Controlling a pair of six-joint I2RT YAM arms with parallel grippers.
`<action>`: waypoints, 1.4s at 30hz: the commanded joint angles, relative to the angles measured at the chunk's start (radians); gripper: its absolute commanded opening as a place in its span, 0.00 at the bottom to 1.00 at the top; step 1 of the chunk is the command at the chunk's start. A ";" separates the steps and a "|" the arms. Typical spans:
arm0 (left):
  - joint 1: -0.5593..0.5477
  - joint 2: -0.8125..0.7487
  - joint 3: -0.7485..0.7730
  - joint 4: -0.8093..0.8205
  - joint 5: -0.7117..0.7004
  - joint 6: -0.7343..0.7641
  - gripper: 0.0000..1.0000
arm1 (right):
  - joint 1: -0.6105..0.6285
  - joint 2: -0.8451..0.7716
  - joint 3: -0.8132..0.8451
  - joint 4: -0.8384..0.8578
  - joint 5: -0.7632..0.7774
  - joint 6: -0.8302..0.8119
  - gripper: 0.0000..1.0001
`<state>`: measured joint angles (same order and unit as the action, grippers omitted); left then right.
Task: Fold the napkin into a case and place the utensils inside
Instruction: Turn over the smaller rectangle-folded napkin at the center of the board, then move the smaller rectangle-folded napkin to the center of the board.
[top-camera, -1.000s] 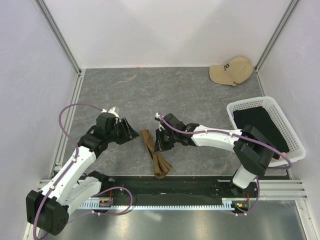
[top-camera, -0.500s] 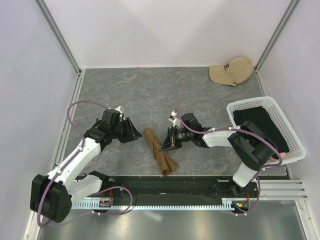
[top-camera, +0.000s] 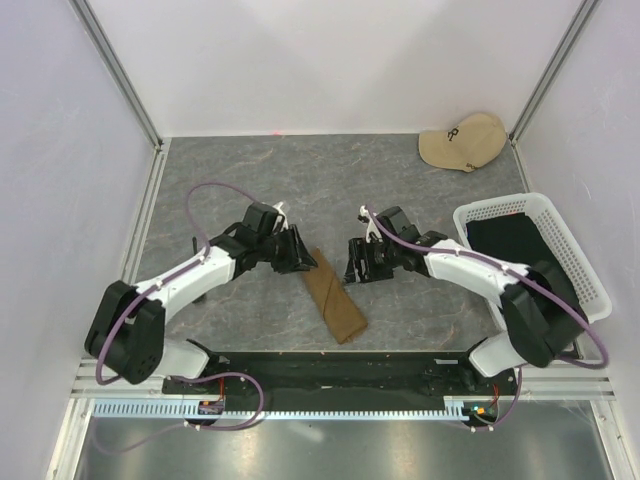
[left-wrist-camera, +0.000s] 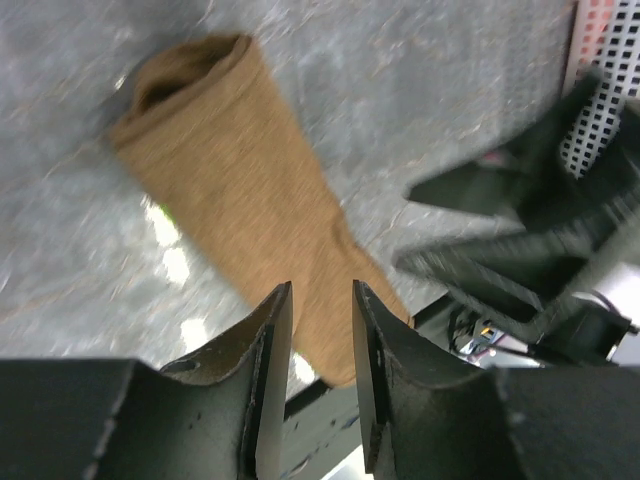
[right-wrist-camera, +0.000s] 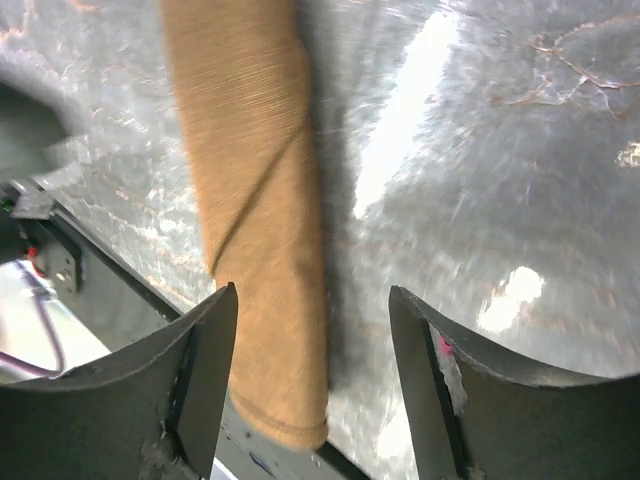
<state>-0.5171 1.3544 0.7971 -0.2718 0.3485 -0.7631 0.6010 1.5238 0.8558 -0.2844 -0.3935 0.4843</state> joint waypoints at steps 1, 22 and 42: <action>-0.015 0.054 0.059 0.105 0.037 -0.041 0.37 | 0.116 -0.086 0.045 -0.206 0.206 -0.030 0.69; 0.000 0.482 0.231 0.114 -0.083 -0.001 0.34 | 0.264 -0.151 -0.239 0.068 0.309 0.152 0.22; 0.397 -0.020 0.241 -0.430 -0.252 0.201 0.62 | 0.249 0.053 0.261 -0.196 0.478 -0.115 0.63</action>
<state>-0.2615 1.4487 1.0630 -0.4755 0.2031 -0.6857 0.8524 1.5738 1.0489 -0.4267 0.0925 0.4305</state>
